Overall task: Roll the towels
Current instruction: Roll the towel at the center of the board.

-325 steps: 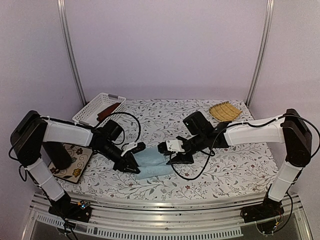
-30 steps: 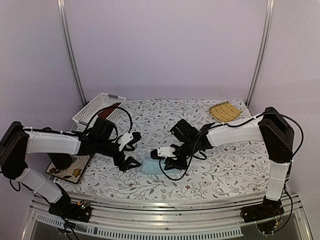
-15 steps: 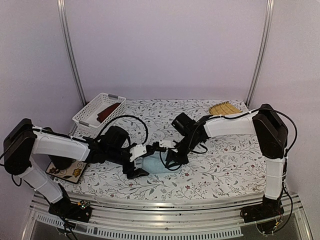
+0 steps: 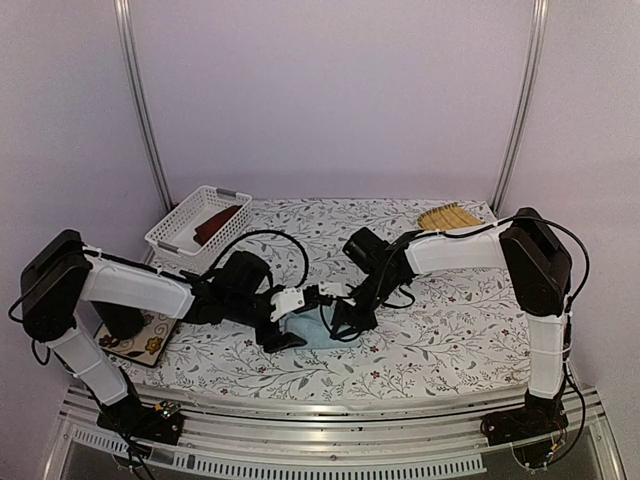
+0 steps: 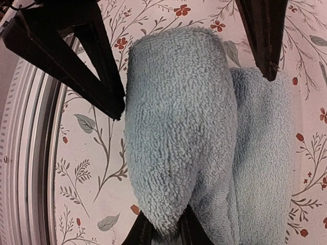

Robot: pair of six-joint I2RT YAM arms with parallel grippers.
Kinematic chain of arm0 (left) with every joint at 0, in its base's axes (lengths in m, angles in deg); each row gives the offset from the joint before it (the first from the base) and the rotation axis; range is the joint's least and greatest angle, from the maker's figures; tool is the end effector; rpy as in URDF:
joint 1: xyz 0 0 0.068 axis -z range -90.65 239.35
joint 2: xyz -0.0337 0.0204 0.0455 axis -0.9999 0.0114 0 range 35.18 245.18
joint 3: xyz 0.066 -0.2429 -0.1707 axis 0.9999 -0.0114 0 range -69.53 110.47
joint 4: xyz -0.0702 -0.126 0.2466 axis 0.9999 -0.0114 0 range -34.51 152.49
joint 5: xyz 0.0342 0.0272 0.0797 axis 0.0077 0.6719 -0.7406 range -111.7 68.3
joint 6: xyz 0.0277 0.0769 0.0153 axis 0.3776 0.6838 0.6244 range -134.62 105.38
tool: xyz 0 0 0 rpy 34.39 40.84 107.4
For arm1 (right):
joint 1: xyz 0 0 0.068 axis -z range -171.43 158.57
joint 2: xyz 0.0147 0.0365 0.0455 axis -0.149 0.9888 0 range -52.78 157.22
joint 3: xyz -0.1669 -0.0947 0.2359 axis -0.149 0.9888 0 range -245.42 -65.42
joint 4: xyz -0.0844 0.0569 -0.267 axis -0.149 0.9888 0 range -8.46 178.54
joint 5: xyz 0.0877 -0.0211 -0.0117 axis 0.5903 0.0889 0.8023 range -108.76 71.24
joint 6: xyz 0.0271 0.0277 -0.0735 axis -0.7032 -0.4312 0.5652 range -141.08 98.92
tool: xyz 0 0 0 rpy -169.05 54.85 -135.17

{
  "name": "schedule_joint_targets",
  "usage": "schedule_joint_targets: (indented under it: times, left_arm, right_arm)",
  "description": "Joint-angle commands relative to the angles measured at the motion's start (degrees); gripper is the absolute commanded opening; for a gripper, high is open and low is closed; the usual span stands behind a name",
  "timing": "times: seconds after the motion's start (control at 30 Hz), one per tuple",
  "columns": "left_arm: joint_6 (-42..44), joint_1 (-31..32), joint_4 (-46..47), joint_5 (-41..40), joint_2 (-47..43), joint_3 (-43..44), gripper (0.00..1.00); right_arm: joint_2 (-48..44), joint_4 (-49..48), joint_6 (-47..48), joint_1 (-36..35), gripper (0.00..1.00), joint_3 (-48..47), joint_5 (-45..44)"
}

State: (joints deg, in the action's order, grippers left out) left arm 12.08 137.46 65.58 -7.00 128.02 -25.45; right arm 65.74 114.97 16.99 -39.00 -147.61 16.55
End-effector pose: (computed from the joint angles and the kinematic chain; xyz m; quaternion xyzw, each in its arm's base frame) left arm 0.2260 -0.2795 0.1422 0.5963 0.7003 -0.1859 0.3456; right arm 0.2802 0.3688 0.1368 -0.6767 0.6518 0.3114 0.1422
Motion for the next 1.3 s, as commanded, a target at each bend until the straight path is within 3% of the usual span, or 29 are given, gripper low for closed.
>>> schedule_joint_targets:
  times: [0.0,0.2,0.43,0.57,0.73,0.93,1.27]
  left_arm:
    - [3.48,1.37,1.13,3.23,-3.16,-2.47,0.87]
    - [4.88,2.15,1.50,3.09,-3.13,-3.29,0.84]
    - [4.82,2.74,-1.25,1.49,1.12,0.10,0.53]
    - [4.69,2.73,-3.13,1.15,3.37,2.14,0.46]
    - [4.46,2.44,-8.14,3.45,6.23,5.34,0.34]
    - [2.59,-0.36,-12.96,10.20,7.21,8.28,0.29]
    - [-0.58,-6.37,-21.21,21.66,11.66,14.04,0.29]
  right_arm:
    - [1.45,2.12,-0.80,0.35,0.17,-0.87,2.47]
    - [1.50,2.13,-0.80,1.02,0.17,-0.86,3.26]
    - [1.63,2.25,-0.71,1.08,0.18,-1.14,3.45]
    - [1.64,2.25,-0.71,1.03,0.18,-1.21,3.39]
    - [0.00,2.26,-0.69,1.12,0.28,-1.14,1.67]
    - [-5.88,1.98,-0.87,1.74,0.42,0.63,-2.96]
    - [-13.07,1.34,-2.76,4.76,0.46,4.83,-4.38]
